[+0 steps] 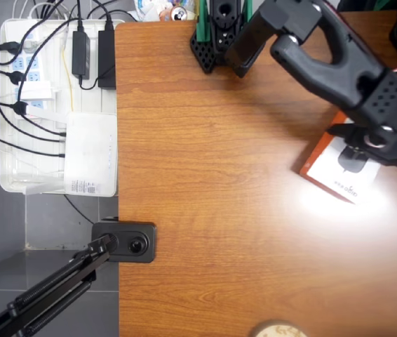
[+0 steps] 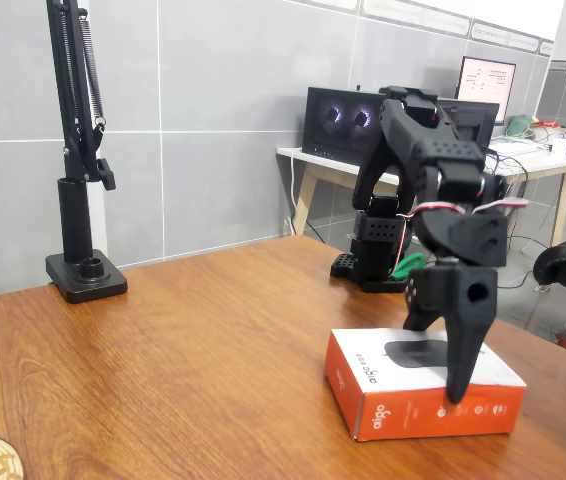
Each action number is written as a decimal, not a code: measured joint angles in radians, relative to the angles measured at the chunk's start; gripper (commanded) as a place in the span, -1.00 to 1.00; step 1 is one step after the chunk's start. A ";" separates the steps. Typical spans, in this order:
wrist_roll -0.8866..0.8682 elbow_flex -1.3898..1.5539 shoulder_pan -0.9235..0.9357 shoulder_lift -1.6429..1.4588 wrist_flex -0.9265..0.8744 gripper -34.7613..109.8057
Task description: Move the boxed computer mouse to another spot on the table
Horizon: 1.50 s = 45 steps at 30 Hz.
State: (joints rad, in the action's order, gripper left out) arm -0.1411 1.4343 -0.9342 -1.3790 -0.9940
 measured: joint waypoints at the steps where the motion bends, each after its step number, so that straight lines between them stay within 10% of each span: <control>1: 0.000 -0.041 0.002 0.009 -0.057 -0.52; 15: 0.006 -0.176 0.132 -0.268 -0.344 -0.52; 24: 0.006 -0.299 0.746 -0.423 -0.368 -0.52; 34: 0.006 0.233 1.390 -0.549 -0.285 -0.52; 45: 0.006 0.653 1.376 -0.753 -0.209 -0.52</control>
State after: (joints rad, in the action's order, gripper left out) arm -0.1350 2.0877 0.4418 -2.1322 -1.2026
